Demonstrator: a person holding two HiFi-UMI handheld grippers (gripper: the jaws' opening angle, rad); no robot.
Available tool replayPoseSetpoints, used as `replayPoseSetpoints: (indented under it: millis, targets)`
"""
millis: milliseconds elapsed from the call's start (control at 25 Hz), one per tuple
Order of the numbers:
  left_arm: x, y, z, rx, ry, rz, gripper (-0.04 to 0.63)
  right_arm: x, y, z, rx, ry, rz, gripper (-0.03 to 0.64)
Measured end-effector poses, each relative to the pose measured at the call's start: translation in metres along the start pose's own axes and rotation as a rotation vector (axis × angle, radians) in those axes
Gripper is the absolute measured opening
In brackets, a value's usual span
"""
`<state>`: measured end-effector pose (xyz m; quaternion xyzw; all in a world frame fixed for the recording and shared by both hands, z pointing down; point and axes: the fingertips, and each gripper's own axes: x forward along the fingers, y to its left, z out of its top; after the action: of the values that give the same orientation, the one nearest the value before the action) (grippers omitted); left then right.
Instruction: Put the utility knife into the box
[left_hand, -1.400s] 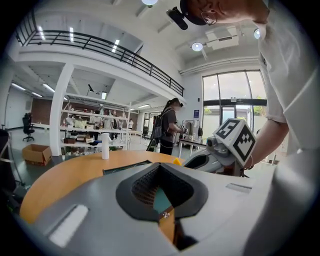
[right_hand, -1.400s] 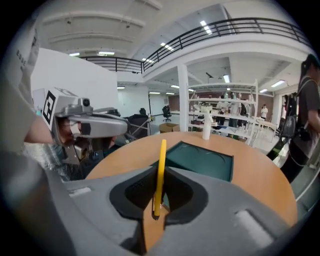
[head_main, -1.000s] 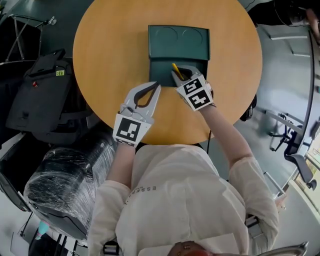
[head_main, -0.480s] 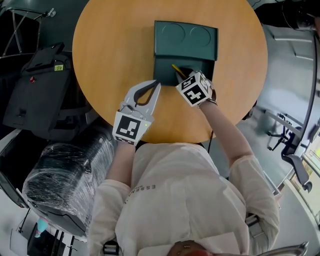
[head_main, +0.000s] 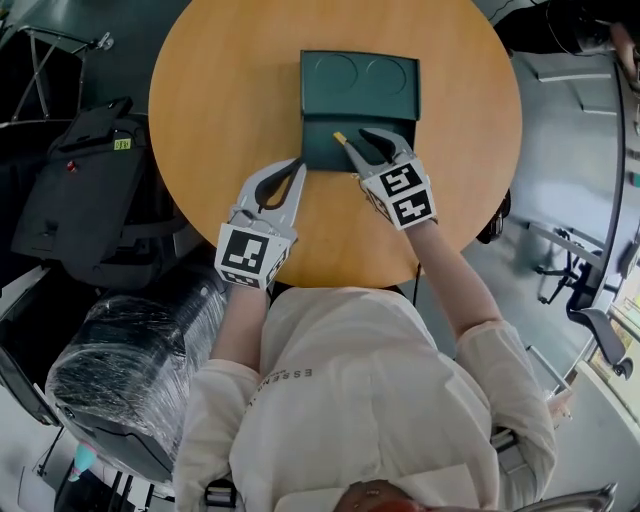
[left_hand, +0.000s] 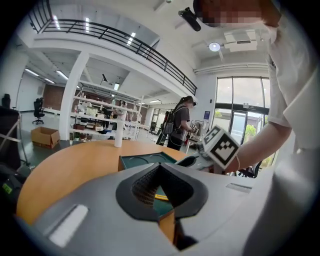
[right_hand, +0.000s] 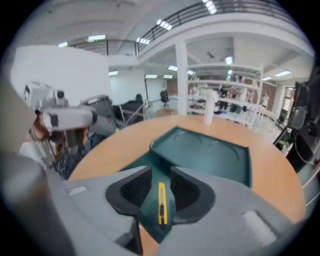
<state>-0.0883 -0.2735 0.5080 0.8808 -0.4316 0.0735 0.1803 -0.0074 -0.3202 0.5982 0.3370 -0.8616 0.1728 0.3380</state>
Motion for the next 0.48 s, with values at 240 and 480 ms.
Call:
replayPoseSetpoints:
  millis: [240,480]
  targets:
    - [-0.007,-0.025,0.038,0.054,-0.081,0.008,0.015,-0.099,0.005,0.053,0.136,-0.402,-0.101,-0.001]
    - [-0.029,-0.07,0.06,0.08,-0.132,0.032,0.015,-0.181,0.025,0.053,0.108,-0.562,-0.134,-0.008]
